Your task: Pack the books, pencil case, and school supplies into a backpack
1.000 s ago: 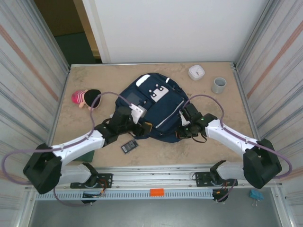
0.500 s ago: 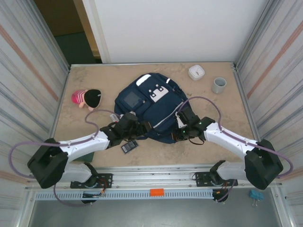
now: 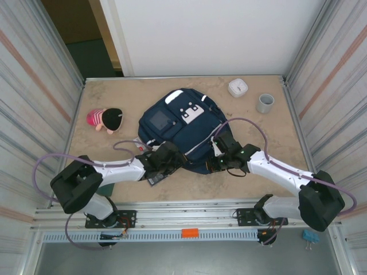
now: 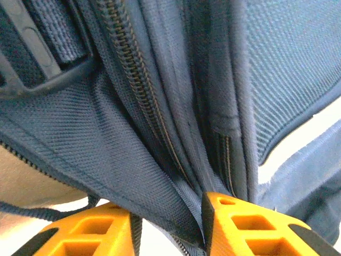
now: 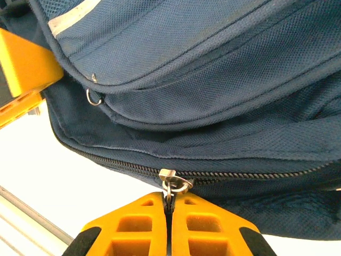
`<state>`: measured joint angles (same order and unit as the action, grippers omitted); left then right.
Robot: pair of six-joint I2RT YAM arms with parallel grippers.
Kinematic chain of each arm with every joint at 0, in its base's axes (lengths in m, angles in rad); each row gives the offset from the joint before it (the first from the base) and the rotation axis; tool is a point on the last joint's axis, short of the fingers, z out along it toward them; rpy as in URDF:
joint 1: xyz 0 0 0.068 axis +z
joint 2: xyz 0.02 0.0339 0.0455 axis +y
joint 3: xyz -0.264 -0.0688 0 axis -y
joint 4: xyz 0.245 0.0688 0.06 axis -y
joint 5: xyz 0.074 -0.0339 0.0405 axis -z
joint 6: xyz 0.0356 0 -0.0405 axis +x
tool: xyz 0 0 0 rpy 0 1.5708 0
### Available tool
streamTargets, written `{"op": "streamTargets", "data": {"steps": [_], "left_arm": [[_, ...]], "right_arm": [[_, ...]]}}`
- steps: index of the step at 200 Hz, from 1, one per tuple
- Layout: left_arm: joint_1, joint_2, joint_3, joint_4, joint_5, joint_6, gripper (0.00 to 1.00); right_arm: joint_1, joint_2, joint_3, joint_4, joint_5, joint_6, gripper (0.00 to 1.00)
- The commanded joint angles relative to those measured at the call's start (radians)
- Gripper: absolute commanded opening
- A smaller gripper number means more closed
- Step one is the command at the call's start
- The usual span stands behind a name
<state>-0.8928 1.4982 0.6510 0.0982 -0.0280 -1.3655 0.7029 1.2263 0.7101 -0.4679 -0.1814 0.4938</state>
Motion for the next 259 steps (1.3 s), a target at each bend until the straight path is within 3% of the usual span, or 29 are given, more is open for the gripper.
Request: {"op": "streamTargets", "data": {"steps": [1, 41, 85, 131, 150, 167, 184, 216, 259], "left_arm": [[0.027, 0.014, 0.021, 0.033, -0.033, 0.017, 0.28], [0.123, -0.051, 0.042, -0.074, -0.082, 0.173, 0.00], [0.259, -0.063, 0.128, -0.159, -0.092, 0.367, 0.00], [0.356, -0.068, 0.140, -0.154, -0.030, 0.408, 0.00], [0.356, -0.123, 0.120, -0.171, -0.003, 0.381, 0.19], [0.338, -0.198, 0.067, -0.179, 0.031, 0.314, 0.29], [0.270, -0.289, -0.011, -0.179, -0.026, 0.228, 0.37], [0.172, -0.380, -0.099, -0.154, -0.088, 0.097, 0.45], [0.114, -0.269, -0.109, -0.029, -0.071, 0.019, 0.51]], "right_arm": [[0.018, -0.035, -0.024, 0.017, -0.025, 0.036, 0.00], [0.089, -0.034, -0.061, 0.105, -0.070, 0.117, 0.00], [0.204, 0.076, -0.015, 0.257, -0.075, 0.198, 0.00], [0.235, 0.246, 0.099, 0.345, -0.097, 0.186, 0.00], [0.240, 0.289, 0.144, 0.364, -0.110, 0.182, 0.00], [0.244, 0.308, 0.178, 0.351, -0.086, 0.171, 0.00], [0.241, 0.321, 0.216, 0.323, -0.061, 0.150, 0.00], [0.241, 0.341, 0.244, 0.314, -0.080, 0.135, 0.00], [0.242, 0.336, 0.239, 0.299, -0.079, 0.129, 0.00]]}}
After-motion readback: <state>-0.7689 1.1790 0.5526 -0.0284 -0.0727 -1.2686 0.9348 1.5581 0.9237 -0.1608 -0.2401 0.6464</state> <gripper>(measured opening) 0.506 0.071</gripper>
